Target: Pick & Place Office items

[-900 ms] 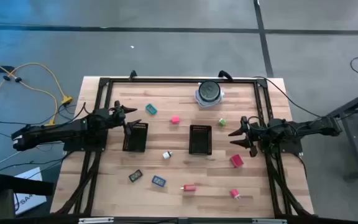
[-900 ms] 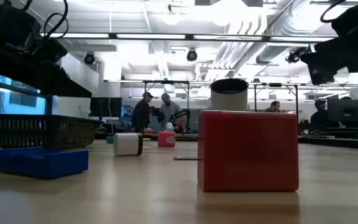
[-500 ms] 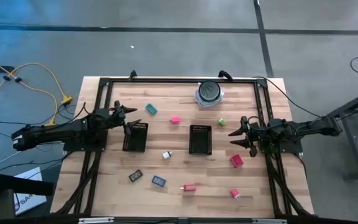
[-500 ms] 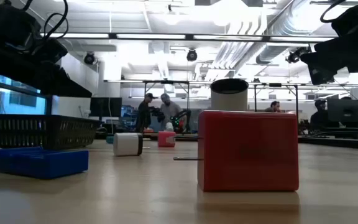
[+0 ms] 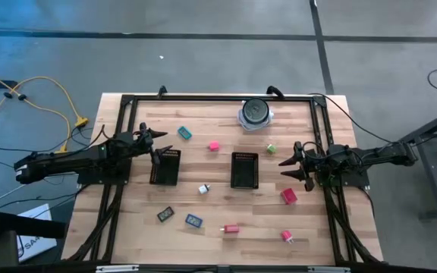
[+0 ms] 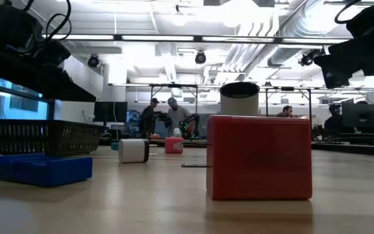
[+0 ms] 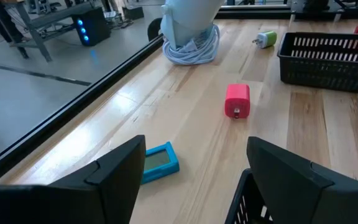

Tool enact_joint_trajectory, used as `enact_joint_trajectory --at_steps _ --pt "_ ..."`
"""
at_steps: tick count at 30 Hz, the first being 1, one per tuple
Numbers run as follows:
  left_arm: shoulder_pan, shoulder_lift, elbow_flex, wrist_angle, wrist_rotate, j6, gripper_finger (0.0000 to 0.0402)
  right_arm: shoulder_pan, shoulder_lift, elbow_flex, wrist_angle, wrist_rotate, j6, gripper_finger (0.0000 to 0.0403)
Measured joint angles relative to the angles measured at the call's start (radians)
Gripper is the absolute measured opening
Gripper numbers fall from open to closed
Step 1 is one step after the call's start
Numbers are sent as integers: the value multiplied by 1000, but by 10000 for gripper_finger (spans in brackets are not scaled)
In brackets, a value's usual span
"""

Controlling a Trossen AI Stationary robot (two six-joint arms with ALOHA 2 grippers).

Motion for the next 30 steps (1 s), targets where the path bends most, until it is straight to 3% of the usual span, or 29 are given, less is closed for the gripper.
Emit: enact_joint_trajectory --at_steps 30 --pt "0 0 0 46 0 -29 275 0 0 0 0 0 0 140"
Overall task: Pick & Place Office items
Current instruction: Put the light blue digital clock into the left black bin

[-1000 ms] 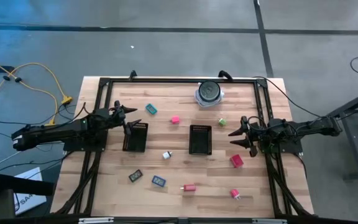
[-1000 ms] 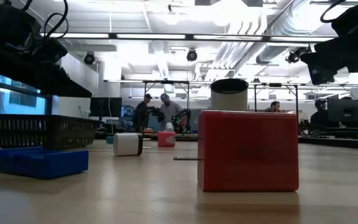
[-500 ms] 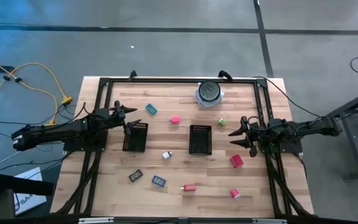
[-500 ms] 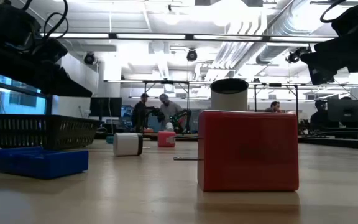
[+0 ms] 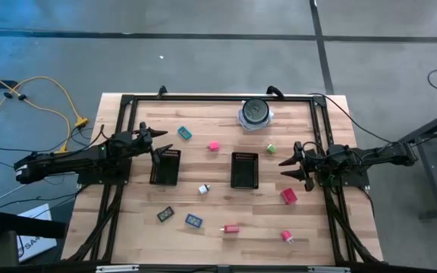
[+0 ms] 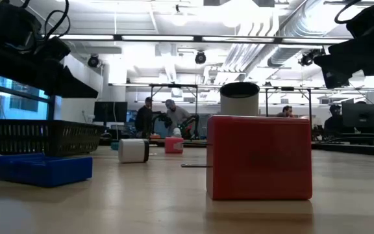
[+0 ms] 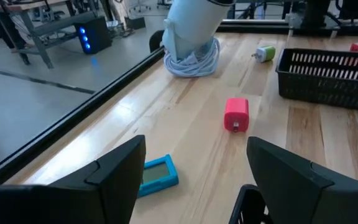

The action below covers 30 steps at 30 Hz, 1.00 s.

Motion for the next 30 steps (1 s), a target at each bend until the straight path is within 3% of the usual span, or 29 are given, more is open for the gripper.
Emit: enact_joint_trajectory --at_steps 5,14,23,30 --pt "0 2 8 3 0 -135 275 0 0 0 0 0 0 140" --pt "0 70 85 -2 -45 -135 275 0 0 0 0 0 0 140" --pt "11 280 238 -45 -84 -72 275 0 0 0 0 0 0 140" --pt "71 478 409 -152 -52 78 275 0 0 0 0 0 0 140"
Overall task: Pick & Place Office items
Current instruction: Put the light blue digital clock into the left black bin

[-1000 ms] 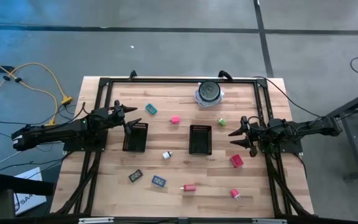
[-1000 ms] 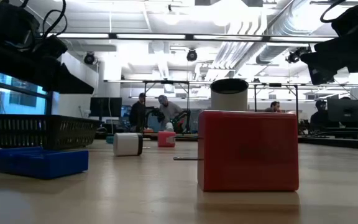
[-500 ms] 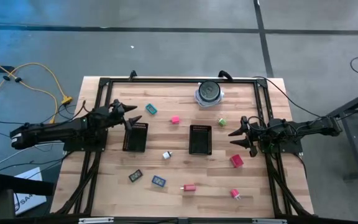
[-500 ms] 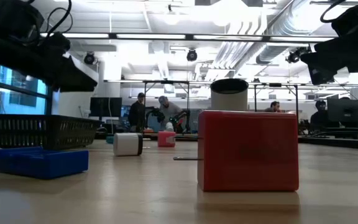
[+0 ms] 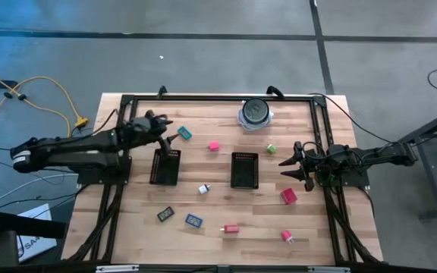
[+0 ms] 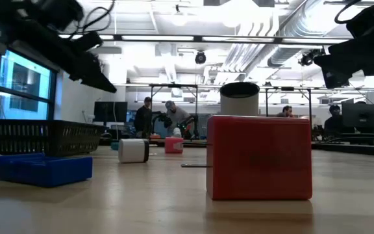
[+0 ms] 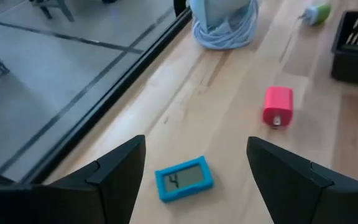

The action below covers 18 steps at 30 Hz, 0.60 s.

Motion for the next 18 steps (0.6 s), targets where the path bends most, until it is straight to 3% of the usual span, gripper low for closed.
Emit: enact_joint_trajectory --at_steps 7,13,18 --pt "101 143 189 -206 146 26 275 0 0 0 0 0 0 140" --pt "188 207 278 -252 269 169 275 0 0 0 0 0 0 140" --pt "258 240 360 -344 304 185 275 0 0 0 0 0 0 140"
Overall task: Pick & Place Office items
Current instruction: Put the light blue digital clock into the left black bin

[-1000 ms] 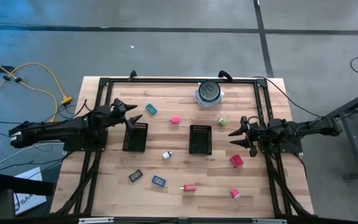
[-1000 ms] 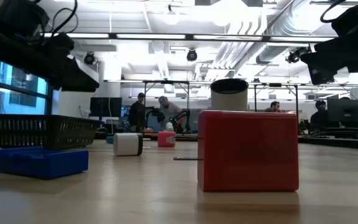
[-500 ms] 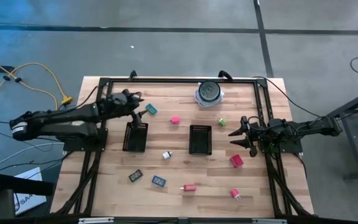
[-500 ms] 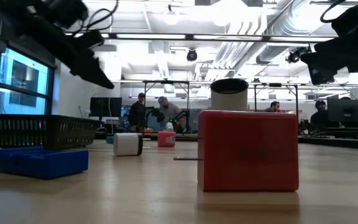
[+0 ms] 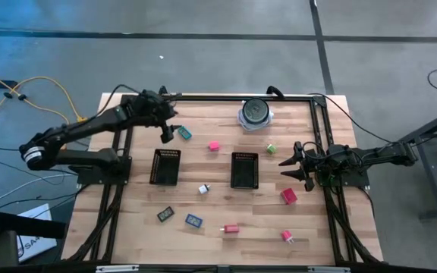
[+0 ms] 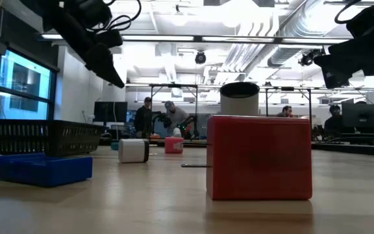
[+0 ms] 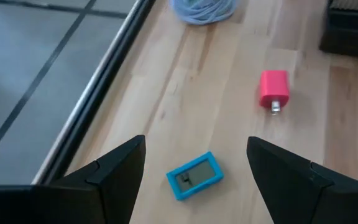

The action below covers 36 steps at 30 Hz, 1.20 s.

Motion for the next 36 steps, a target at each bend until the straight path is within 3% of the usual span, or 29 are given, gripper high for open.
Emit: enact_joint_trajectory --at_steps 9,15,20,23,28,36 --pt "105 84 123 -52 73 171 275 0 0 0 0 0 0 140" --pt "187 198 135 -53 85 233 275 0 0 0 0 0 0 140" --pt "229 301 135 -34 190 325 275 0 0 0 0 0 0 140" --pt "222 338 135 -26 240 412 275 0 0 0 0 0 0 140" --pt "180 353 135 -15 194 532 275 0 0 0 0 0 0 140" --pt "117 353 135 -28 177 548 275 0 0 0 0 0 0 140"
